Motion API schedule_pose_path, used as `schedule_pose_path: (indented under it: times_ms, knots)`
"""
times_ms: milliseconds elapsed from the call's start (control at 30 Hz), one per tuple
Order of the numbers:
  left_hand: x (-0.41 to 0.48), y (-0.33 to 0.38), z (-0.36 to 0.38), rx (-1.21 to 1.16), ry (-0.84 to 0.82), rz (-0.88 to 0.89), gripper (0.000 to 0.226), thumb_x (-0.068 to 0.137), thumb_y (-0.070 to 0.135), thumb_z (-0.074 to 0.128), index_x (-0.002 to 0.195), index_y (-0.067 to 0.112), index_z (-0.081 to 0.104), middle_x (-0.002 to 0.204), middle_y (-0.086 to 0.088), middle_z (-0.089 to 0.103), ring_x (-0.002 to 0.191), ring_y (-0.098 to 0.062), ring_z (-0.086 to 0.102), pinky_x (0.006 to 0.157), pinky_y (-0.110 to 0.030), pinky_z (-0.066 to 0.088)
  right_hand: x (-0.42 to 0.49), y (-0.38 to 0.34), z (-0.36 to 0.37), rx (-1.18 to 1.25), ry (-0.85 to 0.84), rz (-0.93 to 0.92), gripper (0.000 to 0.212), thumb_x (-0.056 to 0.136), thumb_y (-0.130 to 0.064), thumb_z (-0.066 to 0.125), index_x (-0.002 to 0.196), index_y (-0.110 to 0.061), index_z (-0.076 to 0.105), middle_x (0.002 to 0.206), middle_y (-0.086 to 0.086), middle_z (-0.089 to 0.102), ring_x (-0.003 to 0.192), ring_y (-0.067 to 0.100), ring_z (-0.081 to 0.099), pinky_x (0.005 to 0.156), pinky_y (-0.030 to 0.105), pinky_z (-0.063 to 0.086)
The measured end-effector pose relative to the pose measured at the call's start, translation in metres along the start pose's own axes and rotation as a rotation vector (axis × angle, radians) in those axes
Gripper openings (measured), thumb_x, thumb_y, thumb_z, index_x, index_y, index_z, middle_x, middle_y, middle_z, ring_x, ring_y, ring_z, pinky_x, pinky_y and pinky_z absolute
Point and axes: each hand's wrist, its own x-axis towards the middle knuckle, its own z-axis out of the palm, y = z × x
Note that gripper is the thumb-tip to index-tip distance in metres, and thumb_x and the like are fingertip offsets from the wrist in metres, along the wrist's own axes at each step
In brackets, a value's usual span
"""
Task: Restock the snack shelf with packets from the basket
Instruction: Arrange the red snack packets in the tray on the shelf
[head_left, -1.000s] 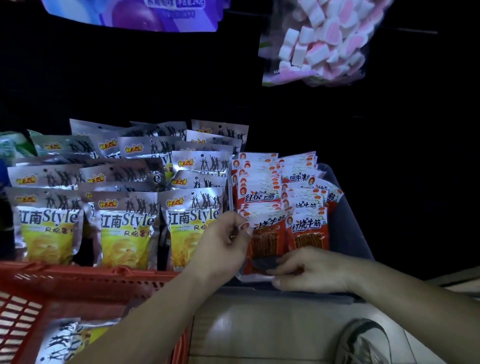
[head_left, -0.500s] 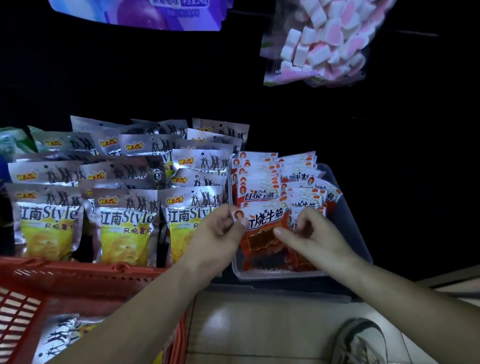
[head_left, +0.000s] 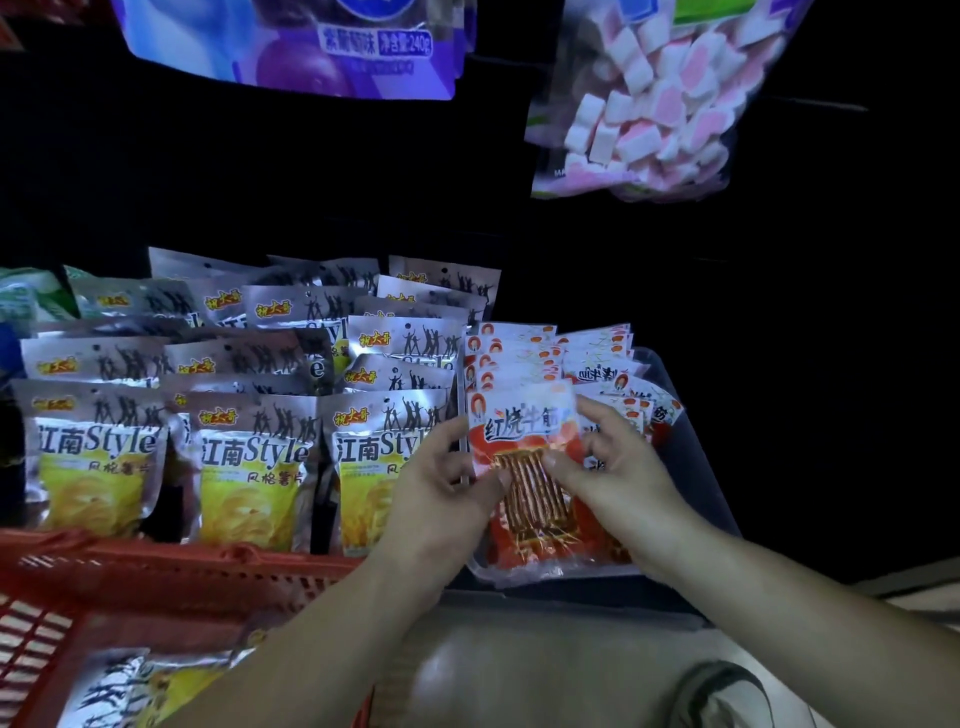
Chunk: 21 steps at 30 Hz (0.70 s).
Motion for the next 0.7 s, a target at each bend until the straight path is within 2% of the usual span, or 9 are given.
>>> schedule_pose_path:
  times_ms: [133, 200, 267, 300, 333, 400, 467, 600, 700]
  knots:
    - [-0.003, 0.004, 0.000, -0.028, 0.049, -0.009, 0.062, 0.092, 0.000, 0.071, 0.135, 0.039, 0.050, 0.093, -0.009, 0.078, 0.087, -0.021, 0.077, 0.069, -0.035, 0.063, -0.005, -0.014, 0.000, -0.026, -0.039, 0.031, 0.083, 0.091, 0.001, 0.074, 0.144, -0.055, 0.044, 0.142, -0.002, 0.056, 0.132, 0.020, 0.056, 0.079, 0.011, 0.052]
    - [-0.005, 0.005, 0.002, -0.017, 0.081, -0.011, 0.065, 0.091, 0.000, 0.072, 0.136, 0.040, 0.047, 0.095, -0.012, 0.077, 0.089, -0.024, 0.076, 0.077, -0.044, 0.064, -0.013, -0.027, 0.001, -0.025, -0.025, 0.019, 0.087, 0.092, 0.005, 0.071, 0.148, -0.055, 0.042, 0.146, 0.003, 0.053, 0.121, 0.004, 0.062, 0.077, 0.010, 0.054]
    - [-0.007, 0.006, 0.002, -0.057, 0.062, -0.022, 0.062, 0.090, -0.001, 0.073, 0.142, 0.024, 0.052, 0.095, -0.010, 0.078, 0.091, -0.025, 0.076, 0.082, -0.048, 0.063, -0.023, -0.040, 0.000, -0.038, -0.033, -0.013, 0.083, 0.094, 0.007, 0.066, 0.151, -0.047, 0.041, 0.143, 0.001, 0.052, 0.096, -0.022, 0.057, 0.072, 0.003, 0.051]
    - [-0.009, 0.009, 0.002, -0.089, 0.051, -0.023, 0.058, 0.089, -0.002, 0.074, 0.140, 0.019, 0.055, 0.092, -0.008, 0.078, 0.089, -0.023, 0.077, 0.080, -0.043, 0.063, -0.028, -0.044, -0.002, -0.035, -0.035, -0.014, 0.080, 0.094, 0.007, 0.066, 0.150, -0.045, 0.042, 0.137, -0.004, 0.052, 0.087, -0.028, 0.055, 0.079, -0.003, 0.032]
    - [-0.012, 0.013, 0.001, -0.100, 0.050, -0.026, 0.054, 0.088, -0.002, 0.075, 0.136, 0.017, 0.059, 0.089, -0.006, 0.078, 0.086, -0.021, 0.077, 0.075, -0.037, 0.063, -0.034, -0.048, -0.006, -0.022, -0.049, 0.010, 0.079, 0.093, 0.007, 0.068, 0.148, -0.044, 0.043, 0.129, -0.010, 0.053, 0.084, -0.028, 0.055, 0.056, -0.002, 0.036]
    - [-0.022, 0.025, 0.001, -0.053, 0.048, -0.037, 0.054, 0.085, 0.000, 0.079, 0.134, 0.015, 0.061, 0.088, -0.008, 0.076, 0.081, -0.018, 0.076, 0.070, -0.029, 0.061, -0.050, -0.060, -0.012, -0.048, -0.082, 0.065, 0.088, 0.088, 0.006, 0.074, 0.149, -0.046, 0.037, 0.132, -0.012, 0.054, 0.107, -0.011, 0.060, 0.070, 0.010, 0.056]
    - [-0.033, 0.041, -0.001, 0.004, -0.043, -0.039, 0.066, 0.084, 0.000, 0.080, 0.142, 0.015, 0.054, 0.106, -0.011, 0.074, 0.089, -0.017, 0.076, 0.072, -0.027, 0.062, -0.066, -0.074, -0.017, -0.132, -0.056, 0.104, 0.097, 0.085, 0.007, 0.076, 0.151, -0.051, 0.036, 0.149, -0.003, 0.052, 0.119, 0.015, 0.065, 0.086, 0.033, 0.061]
    - [-0.049, 0.088, -0.015, 0.395, -0.214, 0.162, 0.091, 0.081, 0.022, 0.086, 0.151, 0.050, 0.035, 0.151, 0.011, 0.047, 0.131, -0.010, 0.054, 0.098, -0.033, 0.057, -0.098, -0.114, -0.020, -0.315, -0.174, 0.094, 0.097, 0.084, 0.011, 0.070, 0.148, -0.055, 0.042, 0.137, -0.005, 0.048, 0.076, 0.013, 0.068, 0.072, 0.042, 0.058]
    - [-0.059, 0.126, -0.024, 0.560, -0.334, 0.223, 0.063, 0.089, 0.020, 0.079, 0.143, 0.038, 0.054, 0.150, 0.012, 0.052, 0.141, -0.004, 0.044, 0.108, -0.016, 0.039, -0.117, -0.141, -0.014, -0.341, -0.187, 0.048, 0.080, 0.084, 0.007, 0.072, 0.139, -0.049, 0.056, 0.131, -0.002, 0.061, 0.091, 0.018, 0.074, 0.078, 0.045, 0.063]
